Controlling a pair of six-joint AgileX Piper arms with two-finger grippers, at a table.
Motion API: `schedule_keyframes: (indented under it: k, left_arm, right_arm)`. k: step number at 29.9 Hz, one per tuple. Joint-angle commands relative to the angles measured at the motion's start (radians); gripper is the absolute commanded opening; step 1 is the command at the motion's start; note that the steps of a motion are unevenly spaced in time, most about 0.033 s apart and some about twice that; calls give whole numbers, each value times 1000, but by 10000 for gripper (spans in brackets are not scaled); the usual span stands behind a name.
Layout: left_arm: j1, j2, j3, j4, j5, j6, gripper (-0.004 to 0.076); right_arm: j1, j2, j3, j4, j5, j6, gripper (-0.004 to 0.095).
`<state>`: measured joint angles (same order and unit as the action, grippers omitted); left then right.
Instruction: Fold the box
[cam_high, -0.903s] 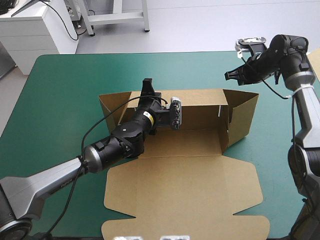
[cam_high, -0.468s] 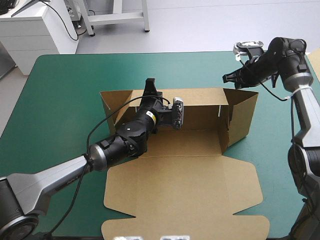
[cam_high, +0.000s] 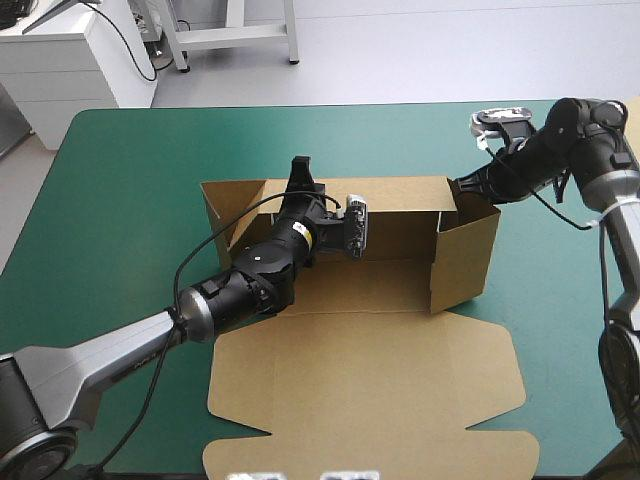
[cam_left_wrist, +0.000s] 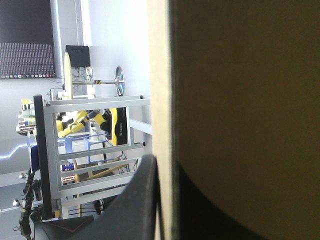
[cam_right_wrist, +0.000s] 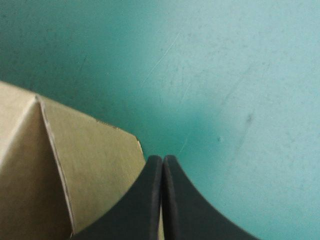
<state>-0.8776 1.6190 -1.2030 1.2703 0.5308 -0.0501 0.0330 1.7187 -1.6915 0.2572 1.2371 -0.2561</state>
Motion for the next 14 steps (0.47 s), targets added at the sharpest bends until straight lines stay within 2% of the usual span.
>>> schedule_keyframes:
  k: [1,8,14]
  left_arm:
    - [-1,-21,-10,-47,33,-11,-8]
    - [-1,-21,-10,-47,30,-11,-8]
    - [-1,-21,-10,-47,24,-9,-8]
  right_arm:
    - [-8,-93,37,30,-15,-48,-21]
    - [-8,-235,247,114,-163,-152,-21]
    - [-8,-405,506,259,-450,-349,-21]
